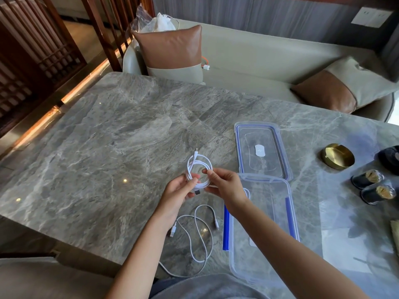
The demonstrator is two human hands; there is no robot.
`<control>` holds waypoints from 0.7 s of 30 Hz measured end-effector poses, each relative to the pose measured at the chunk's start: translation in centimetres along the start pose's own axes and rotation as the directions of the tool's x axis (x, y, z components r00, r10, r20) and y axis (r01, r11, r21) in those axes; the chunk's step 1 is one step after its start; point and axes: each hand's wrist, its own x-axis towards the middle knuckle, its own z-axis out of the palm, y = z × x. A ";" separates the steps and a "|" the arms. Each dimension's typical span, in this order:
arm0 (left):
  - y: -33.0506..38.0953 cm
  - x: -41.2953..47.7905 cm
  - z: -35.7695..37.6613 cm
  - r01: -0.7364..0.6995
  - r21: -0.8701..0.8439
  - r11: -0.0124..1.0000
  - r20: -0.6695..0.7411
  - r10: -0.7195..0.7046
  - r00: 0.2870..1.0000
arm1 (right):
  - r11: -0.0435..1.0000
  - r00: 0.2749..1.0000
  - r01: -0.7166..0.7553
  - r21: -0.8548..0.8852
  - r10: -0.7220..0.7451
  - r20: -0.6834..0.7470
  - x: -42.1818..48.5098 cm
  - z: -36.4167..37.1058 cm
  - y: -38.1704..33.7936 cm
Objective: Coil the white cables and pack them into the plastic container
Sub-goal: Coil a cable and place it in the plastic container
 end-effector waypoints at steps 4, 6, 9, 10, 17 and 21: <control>-0.1 -0.2 -1.4 0.028 0.008 1.000 0.097 -0.029 0.995 | 1.000 1.000 0.006 0.031 -0.005 -0.021 0.4 -0.2 -0.5; -0.4 -0.4 -1.8 0.032 0.049 0.998 0.092 -0.036 0.995 | 0.999 0.998 0.018 0.032 -0.016 -0.053 0.7 -0.3 -0.7; -1.1 -0.8 -2.1 0.050 0.175 0.983 0.085 -0.065 0.994 | 0.999 0.994 0.038 0.038 -0.033 -0.104 1.0 -0.6 -1.0; -1.4 -0.9 -2.1 0.054 0.195 0.979 0.091 -0.073 0.993 | 0.999 0.993 0.044 0.027 -0.040 -0.107 1.0 -0.7 -1.1; -0.8 -0.5 -1.2 -0.006 0.158 0.987 0.123 -0.014 0.992 | 0.991 0.996 0.076 -0.110 -0.081 -0.041 0.6 -0.8 -1.1; 0.2 0.2 -0.2 -0.050 0.101 0.994 0.030 0.048 0.998 | 0.976 0.992 0.111 -0.186 -0.119 -0.033 0.5 -0.8 -0.9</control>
